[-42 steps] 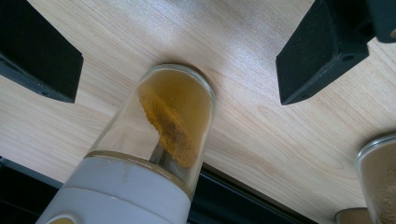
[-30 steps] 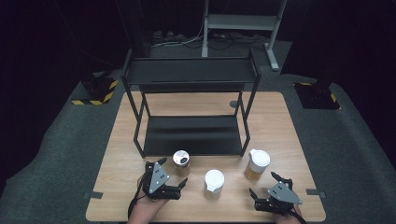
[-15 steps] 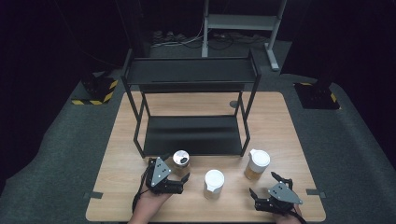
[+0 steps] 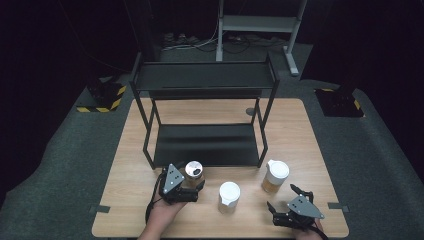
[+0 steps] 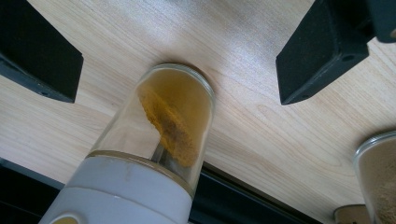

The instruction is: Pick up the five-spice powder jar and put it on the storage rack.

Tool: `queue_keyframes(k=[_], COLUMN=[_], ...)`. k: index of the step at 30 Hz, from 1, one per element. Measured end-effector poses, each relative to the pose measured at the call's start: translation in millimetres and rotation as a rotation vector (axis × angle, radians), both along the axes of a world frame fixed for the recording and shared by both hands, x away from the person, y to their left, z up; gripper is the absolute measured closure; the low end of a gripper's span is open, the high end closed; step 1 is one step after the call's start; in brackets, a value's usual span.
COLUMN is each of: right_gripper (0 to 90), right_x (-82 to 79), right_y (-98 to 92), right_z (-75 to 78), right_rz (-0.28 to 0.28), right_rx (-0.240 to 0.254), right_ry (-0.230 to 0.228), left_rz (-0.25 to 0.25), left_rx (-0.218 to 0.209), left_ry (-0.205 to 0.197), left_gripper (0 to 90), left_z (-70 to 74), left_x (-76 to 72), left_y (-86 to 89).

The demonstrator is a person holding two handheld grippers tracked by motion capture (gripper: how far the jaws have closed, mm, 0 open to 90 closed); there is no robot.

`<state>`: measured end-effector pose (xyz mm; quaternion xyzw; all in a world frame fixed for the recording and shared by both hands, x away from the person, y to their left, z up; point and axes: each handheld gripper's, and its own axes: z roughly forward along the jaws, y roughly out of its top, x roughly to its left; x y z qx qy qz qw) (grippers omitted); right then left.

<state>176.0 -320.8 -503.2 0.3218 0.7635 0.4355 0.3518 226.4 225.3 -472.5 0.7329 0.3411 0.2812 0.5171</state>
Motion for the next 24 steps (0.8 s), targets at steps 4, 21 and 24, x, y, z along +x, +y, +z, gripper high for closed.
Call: queue_keyframes(k=[4,21,24], right_gripper=[0.1,0.1,0.1], right_x=[0.0,0.6,0.5], right_y=[-0.3,-1.3,-1.6], right_z=[-0.1,0.0,-0.1], right_rz=[0.0,0.005,0.006], right_rx=[0.002,0.004,0.005], right_ry=[0.0,0.001,0.001], left_rz=[0.003,-0.021,-0.022], left_rx=[-0.018,-0.031,-0.034], left_ry=[0.004,0.003,0.003], left_gripper=[9.3,34.2,34.6], left_z=[-1.3,-7.5,-7.8], left_x=[4.7,12.9,13.0], left_y=[0.0,4.8,5.0])
